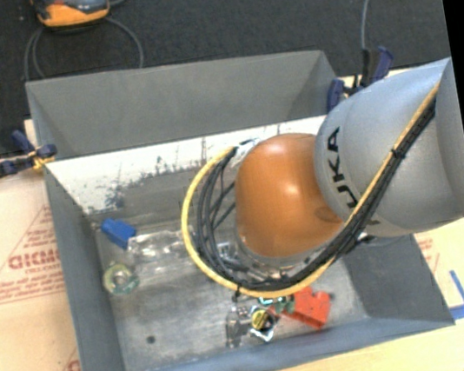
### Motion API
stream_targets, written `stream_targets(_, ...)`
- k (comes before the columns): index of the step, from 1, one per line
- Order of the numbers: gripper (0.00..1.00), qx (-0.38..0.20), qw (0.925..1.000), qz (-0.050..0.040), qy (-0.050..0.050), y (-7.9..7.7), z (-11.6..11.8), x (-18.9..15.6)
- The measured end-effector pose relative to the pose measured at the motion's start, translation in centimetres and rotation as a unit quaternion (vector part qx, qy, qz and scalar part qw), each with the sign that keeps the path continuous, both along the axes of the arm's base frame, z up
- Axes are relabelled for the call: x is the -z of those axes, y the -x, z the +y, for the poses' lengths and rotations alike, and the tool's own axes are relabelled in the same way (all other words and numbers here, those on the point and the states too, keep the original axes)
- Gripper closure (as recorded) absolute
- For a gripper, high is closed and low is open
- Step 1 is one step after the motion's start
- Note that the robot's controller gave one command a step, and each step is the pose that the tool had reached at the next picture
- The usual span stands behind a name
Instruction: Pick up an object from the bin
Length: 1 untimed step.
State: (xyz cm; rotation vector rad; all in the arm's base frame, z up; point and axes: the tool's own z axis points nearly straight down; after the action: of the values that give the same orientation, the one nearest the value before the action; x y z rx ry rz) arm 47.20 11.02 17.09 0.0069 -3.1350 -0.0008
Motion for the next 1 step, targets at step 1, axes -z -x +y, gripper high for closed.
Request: stream_targets(1, 0.00, -0.135, 0.9908, -0.0017, 0.001, -1.20, -6.28, 7.34)
